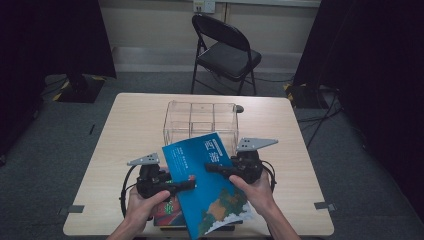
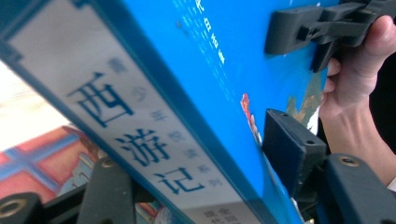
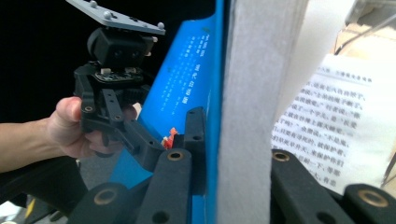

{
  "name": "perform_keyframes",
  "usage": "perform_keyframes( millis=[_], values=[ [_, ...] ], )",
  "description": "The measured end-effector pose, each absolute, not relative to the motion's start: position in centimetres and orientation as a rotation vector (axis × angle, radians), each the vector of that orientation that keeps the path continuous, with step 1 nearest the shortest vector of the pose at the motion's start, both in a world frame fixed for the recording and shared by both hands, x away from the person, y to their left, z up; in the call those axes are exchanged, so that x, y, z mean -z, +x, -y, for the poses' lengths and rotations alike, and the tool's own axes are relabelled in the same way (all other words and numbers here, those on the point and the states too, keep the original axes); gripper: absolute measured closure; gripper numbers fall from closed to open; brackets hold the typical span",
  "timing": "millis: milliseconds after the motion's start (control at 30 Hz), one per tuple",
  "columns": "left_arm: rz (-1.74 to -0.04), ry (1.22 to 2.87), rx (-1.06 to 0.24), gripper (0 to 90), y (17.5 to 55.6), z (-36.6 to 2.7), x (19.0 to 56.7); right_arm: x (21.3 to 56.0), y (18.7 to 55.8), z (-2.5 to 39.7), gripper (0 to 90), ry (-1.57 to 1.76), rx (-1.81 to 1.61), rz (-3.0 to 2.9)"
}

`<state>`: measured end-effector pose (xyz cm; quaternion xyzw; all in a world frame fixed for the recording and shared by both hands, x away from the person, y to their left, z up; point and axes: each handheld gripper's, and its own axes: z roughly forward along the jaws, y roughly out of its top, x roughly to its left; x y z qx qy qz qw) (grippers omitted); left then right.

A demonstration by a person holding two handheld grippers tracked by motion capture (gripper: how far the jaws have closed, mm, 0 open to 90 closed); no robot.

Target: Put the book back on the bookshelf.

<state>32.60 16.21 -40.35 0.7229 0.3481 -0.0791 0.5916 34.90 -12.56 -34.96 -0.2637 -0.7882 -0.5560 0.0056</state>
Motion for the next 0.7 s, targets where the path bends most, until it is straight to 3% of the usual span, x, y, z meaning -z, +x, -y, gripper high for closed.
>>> perform_keyframes(
  millis=[367,700],
  values=[
    [-0.754,1.668,0.141,53.3,32.6,-16.3,38.3,32.7,34.3,12.8,79.0,-0.818,1.679,2.538],
    [-0.68,1.718,-0.03,57.1,33.1,-16.0,34.6,31.2,33.8,13.1,79.0,-0.819,1.875,2.479]
  ],
)
